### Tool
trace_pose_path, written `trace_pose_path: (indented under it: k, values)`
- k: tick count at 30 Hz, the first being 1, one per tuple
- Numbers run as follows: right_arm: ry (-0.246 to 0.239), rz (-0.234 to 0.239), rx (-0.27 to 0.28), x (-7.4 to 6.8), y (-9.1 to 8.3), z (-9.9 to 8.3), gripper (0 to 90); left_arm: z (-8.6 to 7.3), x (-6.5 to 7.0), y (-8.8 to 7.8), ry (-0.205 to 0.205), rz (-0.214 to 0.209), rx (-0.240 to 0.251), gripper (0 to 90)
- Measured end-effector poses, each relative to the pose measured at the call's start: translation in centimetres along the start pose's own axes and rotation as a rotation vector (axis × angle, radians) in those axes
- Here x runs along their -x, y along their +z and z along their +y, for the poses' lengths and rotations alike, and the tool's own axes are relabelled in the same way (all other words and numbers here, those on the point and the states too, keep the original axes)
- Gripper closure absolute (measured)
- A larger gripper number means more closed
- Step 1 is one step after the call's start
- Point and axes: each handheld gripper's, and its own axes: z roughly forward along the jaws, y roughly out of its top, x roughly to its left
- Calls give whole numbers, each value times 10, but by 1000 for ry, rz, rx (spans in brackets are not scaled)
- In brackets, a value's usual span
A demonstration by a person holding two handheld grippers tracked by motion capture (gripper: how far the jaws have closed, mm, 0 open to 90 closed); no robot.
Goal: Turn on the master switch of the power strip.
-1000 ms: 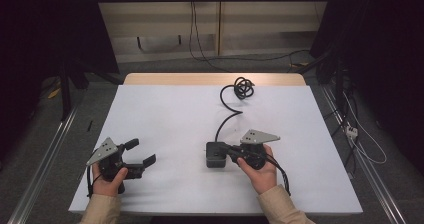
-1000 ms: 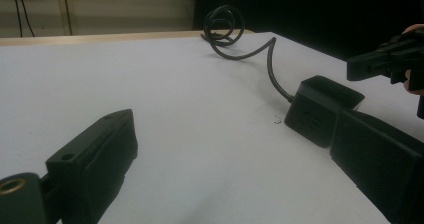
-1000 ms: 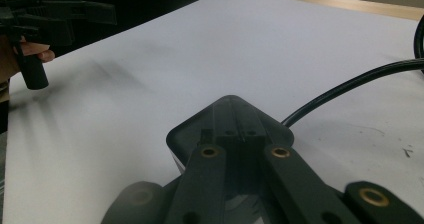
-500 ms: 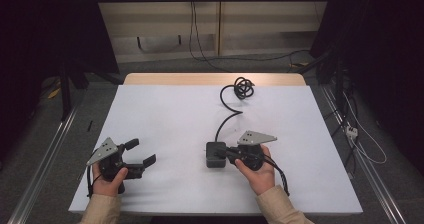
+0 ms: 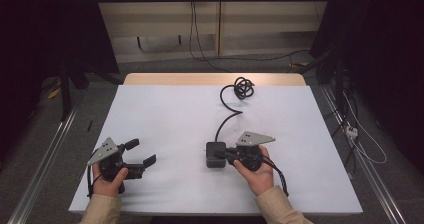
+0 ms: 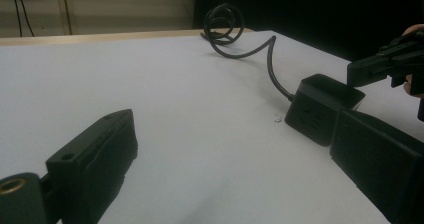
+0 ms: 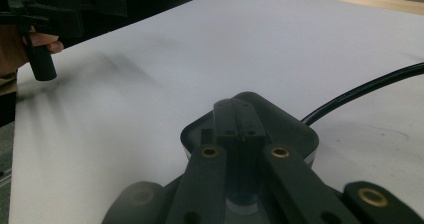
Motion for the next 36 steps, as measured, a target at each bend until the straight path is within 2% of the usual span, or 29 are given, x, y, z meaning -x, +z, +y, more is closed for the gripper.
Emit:
trace_pose_path:
  k: [36]
  values:
    - [-35,-17,-19,-3,3,-3,900,0,0,0,-2,-3,1,46]
